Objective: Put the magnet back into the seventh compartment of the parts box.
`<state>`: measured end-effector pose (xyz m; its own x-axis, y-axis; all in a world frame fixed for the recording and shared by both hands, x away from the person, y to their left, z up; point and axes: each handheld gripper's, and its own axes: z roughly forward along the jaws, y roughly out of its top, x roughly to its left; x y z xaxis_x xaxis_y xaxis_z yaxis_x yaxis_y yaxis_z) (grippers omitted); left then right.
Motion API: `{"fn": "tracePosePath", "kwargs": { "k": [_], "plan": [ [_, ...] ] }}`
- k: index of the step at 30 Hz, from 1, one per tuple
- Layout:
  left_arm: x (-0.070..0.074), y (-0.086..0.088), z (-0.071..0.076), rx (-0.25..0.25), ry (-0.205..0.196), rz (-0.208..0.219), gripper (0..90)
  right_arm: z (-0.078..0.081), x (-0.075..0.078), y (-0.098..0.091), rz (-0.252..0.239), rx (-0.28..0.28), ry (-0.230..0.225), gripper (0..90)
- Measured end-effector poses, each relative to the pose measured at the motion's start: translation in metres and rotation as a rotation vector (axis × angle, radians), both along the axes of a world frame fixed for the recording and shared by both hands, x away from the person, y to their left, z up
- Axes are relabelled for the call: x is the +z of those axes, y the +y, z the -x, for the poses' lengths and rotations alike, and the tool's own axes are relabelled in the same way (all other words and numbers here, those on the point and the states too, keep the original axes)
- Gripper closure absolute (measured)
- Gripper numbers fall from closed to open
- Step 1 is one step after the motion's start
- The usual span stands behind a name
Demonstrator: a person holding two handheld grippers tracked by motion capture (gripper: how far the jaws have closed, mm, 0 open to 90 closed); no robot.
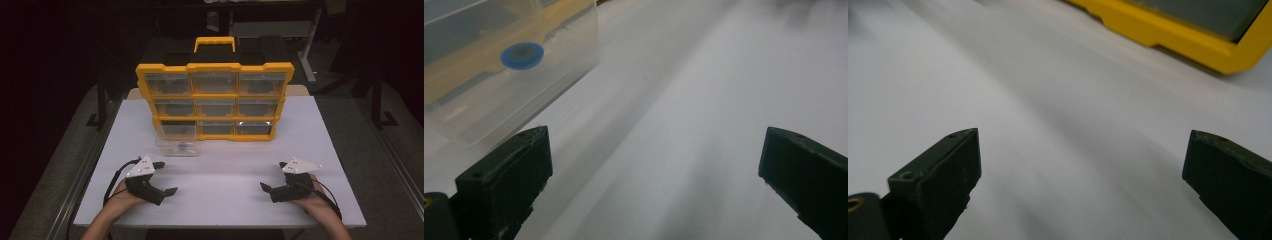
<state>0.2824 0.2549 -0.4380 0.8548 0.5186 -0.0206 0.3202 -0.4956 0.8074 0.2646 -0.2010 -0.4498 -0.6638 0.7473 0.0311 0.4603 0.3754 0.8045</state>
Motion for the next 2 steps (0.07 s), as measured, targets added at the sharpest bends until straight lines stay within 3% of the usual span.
{"fn": "tracePosePath", "kwargs": {
  "k": [2],
  "plan": [
    [-0.0015, -0.0004, -0.0008, 0.007, 0.006, -0.019, 0.6, 0.0, -0.0015, 0.0001, 0.018, -0.004, 0.013, 1.7]
  ]
}}
